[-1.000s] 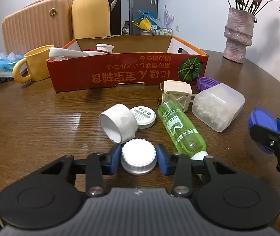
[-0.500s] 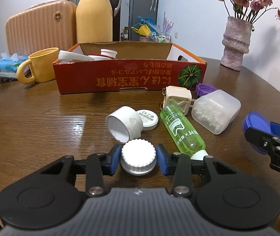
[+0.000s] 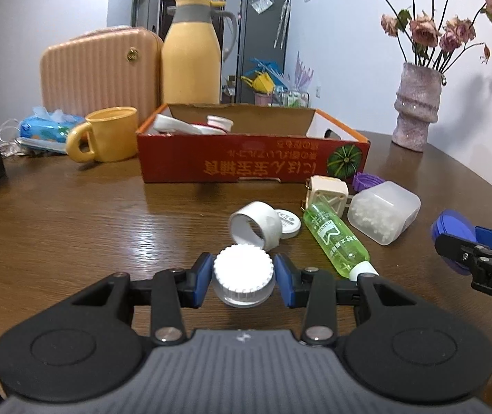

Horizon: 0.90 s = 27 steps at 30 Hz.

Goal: Organize rigid objects
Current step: 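Carry the white cap and blue lid over the cardboard box with both grippers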

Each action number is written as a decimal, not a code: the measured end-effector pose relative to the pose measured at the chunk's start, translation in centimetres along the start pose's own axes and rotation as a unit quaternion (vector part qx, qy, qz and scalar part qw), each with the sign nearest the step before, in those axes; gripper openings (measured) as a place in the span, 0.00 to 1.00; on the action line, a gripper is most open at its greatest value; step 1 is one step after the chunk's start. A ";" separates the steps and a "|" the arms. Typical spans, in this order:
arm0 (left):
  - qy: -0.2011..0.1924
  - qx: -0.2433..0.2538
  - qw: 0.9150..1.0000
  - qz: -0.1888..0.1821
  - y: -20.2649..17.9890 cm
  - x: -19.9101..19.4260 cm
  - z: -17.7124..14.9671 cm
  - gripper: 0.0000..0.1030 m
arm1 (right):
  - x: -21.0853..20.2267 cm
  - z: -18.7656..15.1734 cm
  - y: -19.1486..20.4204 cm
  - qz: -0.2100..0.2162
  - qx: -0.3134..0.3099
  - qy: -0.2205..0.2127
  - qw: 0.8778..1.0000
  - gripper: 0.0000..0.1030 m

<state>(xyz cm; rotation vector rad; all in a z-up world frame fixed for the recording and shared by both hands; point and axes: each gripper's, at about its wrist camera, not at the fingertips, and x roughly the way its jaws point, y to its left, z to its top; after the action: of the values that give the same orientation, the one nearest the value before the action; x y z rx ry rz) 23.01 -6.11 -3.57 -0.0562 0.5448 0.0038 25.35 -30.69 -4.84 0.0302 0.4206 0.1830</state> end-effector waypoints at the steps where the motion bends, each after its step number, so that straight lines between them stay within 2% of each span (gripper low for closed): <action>1: -0.005 0.000 1.000 0.001 0.2 -0.4 -0.1 0.39 | -0.1 0.0 0.1 0.001 0.001 -0.001 1.000 0.63; 15: -0.052 -0.008 0.999 0.004 2.6 -3.9 0.8 0.39 | -1.8 0.5 2.0 0.013 -0.002 -0.015 1.000 0.63; 27: -0.080 0.004 0.997 -0.009 2.7 -4.5 3.3 0.39 | -1.6 3.1 3.4 0.016 -0.009 -0.036 0.999 0.63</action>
<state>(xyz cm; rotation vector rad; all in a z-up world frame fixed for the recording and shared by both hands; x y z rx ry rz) 20.86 -3.15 1.41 -0.0529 0.3851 -0.0115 24.63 -27.64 -1.20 0.0252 0.3463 0.2171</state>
